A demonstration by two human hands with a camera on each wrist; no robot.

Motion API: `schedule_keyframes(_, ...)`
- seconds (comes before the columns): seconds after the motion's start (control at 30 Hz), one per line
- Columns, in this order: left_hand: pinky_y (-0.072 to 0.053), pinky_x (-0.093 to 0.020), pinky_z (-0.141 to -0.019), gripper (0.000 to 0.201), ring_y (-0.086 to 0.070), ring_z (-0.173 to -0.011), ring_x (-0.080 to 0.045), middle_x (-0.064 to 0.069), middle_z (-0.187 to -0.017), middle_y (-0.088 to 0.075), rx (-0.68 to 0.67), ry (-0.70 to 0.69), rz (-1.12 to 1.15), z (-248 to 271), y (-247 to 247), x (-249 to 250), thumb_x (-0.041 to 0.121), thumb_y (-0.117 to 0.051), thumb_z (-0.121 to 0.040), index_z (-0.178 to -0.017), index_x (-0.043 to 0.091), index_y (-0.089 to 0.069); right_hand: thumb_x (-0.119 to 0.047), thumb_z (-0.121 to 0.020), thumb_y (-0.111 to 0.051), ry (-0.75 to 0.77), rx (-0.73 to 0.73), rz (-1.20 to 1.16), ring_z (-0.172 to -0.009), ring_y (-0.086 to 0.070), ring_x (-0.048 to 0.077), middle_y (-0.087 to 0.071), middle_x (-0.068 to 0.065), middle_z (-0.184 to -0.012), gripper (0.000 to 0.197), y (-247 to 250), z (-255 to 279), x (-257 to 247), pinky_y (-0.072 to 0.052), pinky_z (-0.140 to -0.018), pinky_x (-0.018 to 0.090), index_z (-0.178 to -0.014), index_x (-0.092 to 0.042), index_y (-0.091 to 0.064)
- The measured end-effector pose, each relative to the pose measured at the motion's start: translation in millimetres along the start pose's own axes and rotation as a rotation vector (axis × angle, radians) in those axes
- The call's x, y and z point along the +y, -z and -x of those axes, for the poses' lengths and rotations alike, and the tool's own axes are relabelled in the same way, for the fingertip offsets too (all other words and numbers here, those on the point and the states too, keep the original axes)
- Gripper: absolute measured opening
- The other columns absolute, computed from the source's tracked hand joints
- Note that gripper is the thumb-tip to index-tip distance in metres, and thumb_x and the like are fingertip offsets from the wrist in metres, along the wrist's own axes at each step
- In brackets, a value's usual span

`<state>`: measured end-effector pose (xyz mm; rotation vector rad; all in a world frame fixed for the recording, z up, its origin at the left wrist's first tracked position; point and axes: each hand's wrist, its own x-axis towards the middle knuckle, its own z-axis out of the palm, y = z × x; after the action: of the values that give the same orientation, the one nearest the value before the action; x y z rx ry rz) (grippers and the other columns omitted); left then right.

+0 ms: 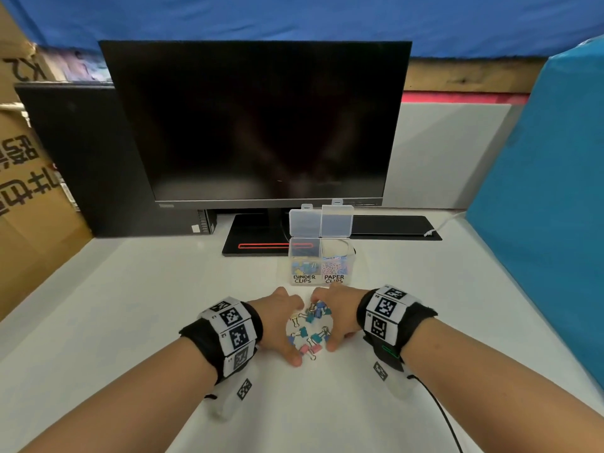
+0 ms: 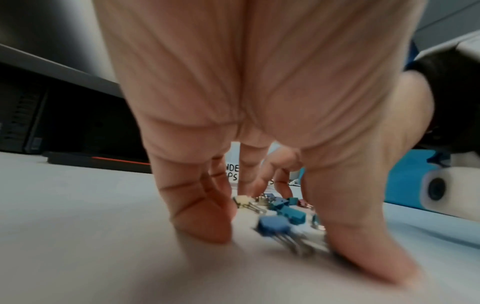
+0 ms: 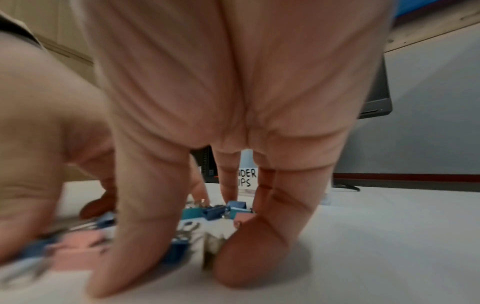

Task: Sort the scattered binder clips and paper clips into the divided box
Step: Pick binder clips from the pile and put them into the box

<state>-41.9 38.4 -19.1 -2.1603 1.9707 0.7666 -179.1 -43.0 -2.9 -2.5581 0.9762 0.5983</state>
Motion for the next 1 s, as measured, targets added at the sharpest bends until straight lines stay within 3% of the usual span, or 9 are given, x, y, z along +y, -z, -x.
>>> schedule_keyframes(0.1,-0.047,-0.028,-0.094,0.085,-0.053,-0.113,-0.022,-0.007,-0.131,-0.037,0.07,0.009,0.027,-2.5,-3.9,9.2,0.043,-0.079,-0.07,-0.139,0.018,-0.036,-0.022,-0.071,-0.079,0.048,0.045,-0.039,-0.097,-0.051,0.02,-0.042,0.003,-0.105,0.069,-4.0,3.7,-6.5,-0.046,-0.078,0.027,-0.13,-0.016,-0.042)
schedule_keyframes(0.23,-0.054,-0.027,-0.079,0.07,-0.061,-0.104,-0.023,-0.007,-0.127,-0.045,0.115,0.057,0.108,-8.4,-9.3,20.2,0.03,-0.08,-0.071,-0.131,0.018,-0.046,-0.016,-0.074,-0.076,0.053,0.12,-0.072,-0.087,-0.05,0.015,-0.059,0.007,-0.111,0.056,-9.1,4.3,-12.9,-0.043,-0.073,0.023,-0.124,-0.011,-0.05)
schedule_keyframes(0.4,-0.059,-0.032,-0.078,0.052,-0.069,-0.092,-0.022,-0.009,-0.114,-0.063,0.129,0.116,0.154,-13.3,-11.9,27.7,0.023,-0.08,-0.067,-0.115,0.014,-0.06,-0.008,-0.076,-0.073,0.006,0.073,-0.076,-0.104,-0.064,0.024,-0.065,0.01,-0.12,0.05,-7.1,-0.5,-19.5,-0.052,-0.083,0.031,-0.122,-0.009,-0.057)
schedule_keyframes(0.47,-0.06,-0.032,-0.077,0.046,-0.07,-0.091,-0.022,-0.008,-0.109,-0.068,0.13,0.133,0.142,-14.9,-12.4,28.8,0.022,-0.079,-0.068,-0.111,0.012,-0.065,-0.007,-0.077,-0.072,-0.005,0.051,-0.051,-0.096,-0.065,0.023,-0.067,0.013,-0.117,0.044,-7.0,-2.6,-21.5,-0.052,-0.083,0.032,-0.12,-0.007,-0.061)
schedule_keyframes(0.57,-0.056,-0.026,-0.073,0.04,-0.069,-0.09,-0.019,-0.007,-0.107,-0.069,0.14,0.147,0.119,-18.0,-12.5,29.3,0.022,-0.076,-0.072,-0.109,0.012,-0.066,-0.009,-0.077,-0.071,-0.042,0.064,-0.005,-0.082,-0.059,0.019,-0.069,0.013,-0.111,0.038,-10.0,-7.2,-24.1,-0.048,-0.073,0.028,-0.114,-0.006,-0.066)
schedule_keyframes(0.7,-0.045,-0.022,-0.069,0.035,-0.057,-0.081,-0.015,-0.004,-0.094,-0.063,0.157,0.162,0.084,-20.2,-11.3,31.2,0.021,-0.073,-0.077,-0.109,0.011,-0.066,-0.005,-0.077,-0.069,-0.118,0.09,-0.042,-0.079,-0.055,0.019,-0.063,0.009,-0.089,0.03,-12.6,-13.6,-24.1,-0.044,-0.069,0.026,-0.107,-0.005,-0.069)
schedule_keyframes(0.77,-0.044,-0.022,-0.068,0.033,-0.057,-0.079,-0.015,-0.003,-0.088,-0.06,0.162,0.173,0.082,-21.6,-10.5,31.0,0.021,-0.073,-0.077,-0.108,0.01,-0.066,-0.006,-0.076,-0.07,-0.134,0.116,-0.043,-0.078,-0.057,0.019,-0.062,0.007,-0.087,0.03,-13.7,-15.5,-22.5,-0.048,-0.07,0.027,-0.106,-0.006,-0.069)
schedule_keyframes(0.9,-0.051,-0.026,-0.076,0.033,-0.065,-0.09,-0.019,-0.009,-0.104,-0.07,0.176,0.18,0.11,-23.5,-9.6,28.1,0.018,-0.071,-0.08,-0.11,0.008,-0.065,-0.012,-0.077,-0.073,-0.144,0.121,-0.029,-0.08,-0.057,0.018,-0.071,0.011,-0.105,0.034,-13.4,-17.4,-18.8,-0.053,-0.082,0.03,-0.11,-0.005,-0.068)
schedule_keyframes(1.0,-0.055,-0.028,-0.082,0.032,-0.068,-0.091,-0.021,-0.011,-0.108,-0.071,0.178,0.182,0.159,-25.0,-10.1,28.0,0.016,-0.071,-0.08,-0.11,0.006,-0.066,-0.012,-0.077,-0.072,-0.159,0.147,-0.115,-0.081,-0.058,0.018,-0.071,0.011,-0.107,0.035,-13.9,-20.7,-15.5,-0.052,-0.081,0.028,-0.111,-0.005,-0.068)
